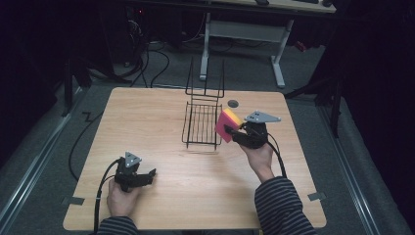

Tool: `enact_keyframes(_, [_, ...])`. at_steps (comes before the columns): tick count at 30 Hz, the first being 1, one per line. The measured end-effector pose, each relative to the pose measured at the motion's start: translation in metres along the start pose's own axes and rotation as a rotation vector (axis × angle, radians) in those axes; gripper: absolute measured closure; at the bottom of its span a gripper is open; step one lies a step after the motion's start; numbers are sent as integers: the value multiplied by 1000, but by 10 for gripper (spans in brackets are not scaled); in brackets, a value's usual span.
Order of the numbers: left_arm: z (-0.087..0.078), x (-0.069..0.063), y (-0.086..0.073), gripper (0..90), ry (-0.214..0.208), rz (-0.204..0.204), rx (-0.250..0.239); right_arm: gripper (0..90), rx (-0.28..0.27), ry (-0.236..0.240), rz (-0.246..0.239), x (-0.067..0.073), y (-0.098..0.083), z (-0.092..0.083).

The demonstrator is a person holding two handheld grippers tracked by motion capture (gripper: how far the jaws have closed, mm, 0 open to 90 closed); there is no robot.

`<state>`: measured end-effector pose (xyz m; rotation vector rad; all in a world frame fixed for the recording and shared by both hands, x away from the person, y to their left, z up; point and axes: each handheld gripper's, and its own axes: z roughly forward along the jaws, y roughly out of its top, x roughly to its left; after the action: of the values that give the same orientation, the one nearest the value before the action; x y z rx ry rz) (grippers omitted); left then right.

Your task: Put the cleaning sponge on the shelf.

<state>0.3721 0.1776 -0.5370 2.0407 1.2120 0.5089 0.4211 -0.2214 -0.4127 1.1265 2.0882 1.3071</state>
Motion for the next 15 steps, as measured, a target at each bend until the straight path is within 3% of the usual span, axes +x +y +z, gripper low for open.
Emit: enact_keyframes(15, [0, 0, 0, 191, 0, 0, 0, 605, -5, 18, -33, 10, 15, 10])
